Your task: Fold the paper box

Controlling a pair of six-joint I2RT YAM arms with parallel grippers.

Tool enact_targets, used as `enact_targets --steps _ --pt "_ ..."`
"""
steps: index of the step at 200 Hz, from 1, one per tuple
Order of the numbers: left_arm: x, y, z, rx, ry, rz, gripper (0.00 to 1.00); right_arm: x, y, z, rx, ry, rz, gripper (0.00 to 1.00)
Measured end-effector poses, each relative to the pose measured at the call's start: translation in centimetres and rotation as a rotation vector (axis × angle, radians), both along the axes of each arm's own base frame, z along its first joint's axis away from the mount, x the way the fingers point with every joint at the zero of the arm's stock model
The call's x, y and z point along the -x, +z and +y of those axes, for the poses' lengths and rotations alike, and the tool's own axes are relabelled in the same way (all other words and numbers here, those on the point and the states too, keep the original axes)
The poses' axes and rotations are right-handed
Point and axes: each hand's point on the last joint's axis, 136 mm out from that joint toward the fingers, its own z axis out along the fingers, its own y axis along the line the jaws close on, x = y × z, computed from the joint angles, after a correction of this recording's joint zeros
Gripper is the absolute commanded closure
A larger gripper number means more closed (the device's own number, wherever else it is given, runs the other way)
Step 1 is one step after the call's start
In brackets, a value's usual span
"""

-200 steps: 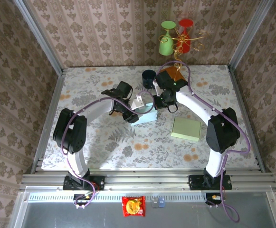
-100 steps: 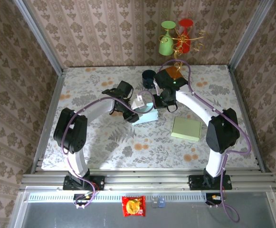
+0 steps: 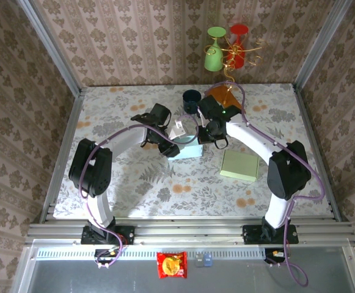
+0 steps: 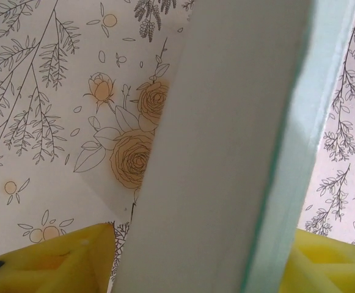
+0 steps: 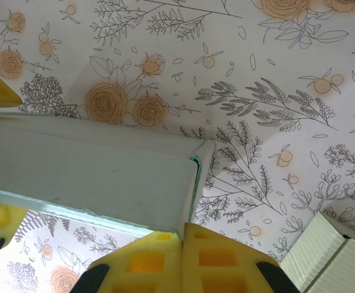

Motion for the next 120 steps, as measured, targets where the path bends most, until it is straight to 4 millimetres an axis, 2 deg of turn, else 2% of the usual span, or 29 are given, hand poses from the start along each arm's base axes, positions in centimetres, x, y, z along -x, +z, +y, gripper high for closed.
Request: enact_targets --steps 65,120 --pt "-0.1 0.8 0.0 0.029 0.04 0.006 0.35 -0.1 0.1 0.3 0.005 -0.015 -0.027 1.0" --pt "0.6 5.5 -0.3 0.169 0.087 -0.041 0.32 -0.1 0.1 0.3 0.007 -0.027 -0.028 1.0"
